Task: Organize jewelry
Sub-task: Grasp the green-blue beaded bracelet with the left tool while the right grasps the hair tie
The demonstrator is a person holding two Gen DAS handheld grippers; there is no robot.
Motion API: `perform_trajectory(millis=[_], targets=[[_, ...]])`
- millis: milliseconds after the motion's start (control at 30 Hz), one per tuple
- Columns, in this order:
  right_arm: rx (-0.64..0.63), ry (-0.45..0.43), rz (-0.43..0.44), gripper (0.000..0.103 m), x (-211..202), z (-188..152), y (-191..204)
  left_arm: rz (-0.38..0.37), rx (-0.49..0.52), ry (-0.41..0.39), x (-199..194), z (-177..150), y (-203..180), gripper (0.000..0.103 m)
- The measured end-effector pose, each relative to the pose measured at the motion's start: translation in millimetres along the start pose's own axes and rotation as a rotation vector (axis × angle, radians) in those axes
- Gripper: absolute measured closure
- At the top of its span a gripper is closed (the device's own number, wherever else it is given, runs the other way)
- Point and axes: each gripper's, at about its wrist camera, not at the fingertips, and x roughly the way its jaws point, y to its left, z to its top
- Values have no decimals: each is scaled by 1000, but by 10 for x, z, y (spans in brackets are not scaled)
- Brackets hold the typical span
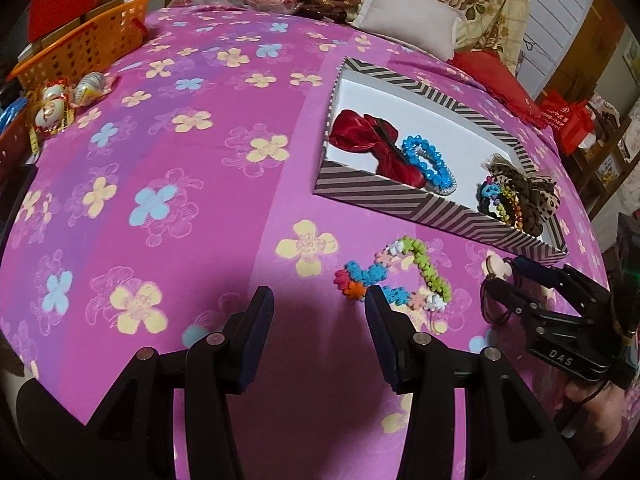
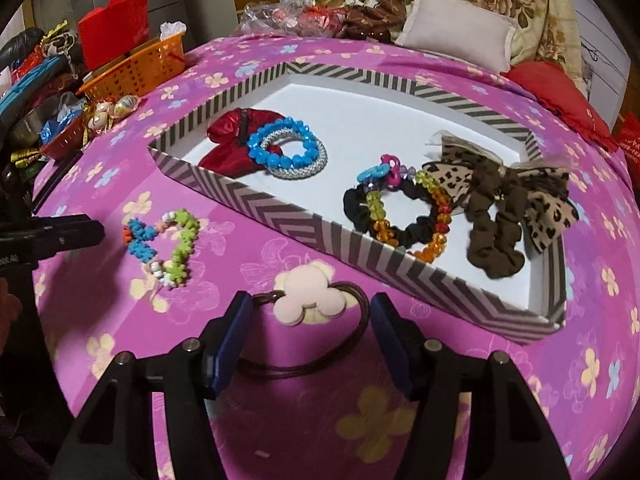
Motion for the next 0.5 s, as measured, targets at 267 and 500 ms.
perform_trajectory(millis=[267, 500], targets=[[-48, -16, -25, 64, -6, -28, 18, -49, 53, 21, 113, 15, -167, 76], [-55, -21, -32, 63, 4, -23, 20, -46, 89, 37, 236, 34, -268, 76]])
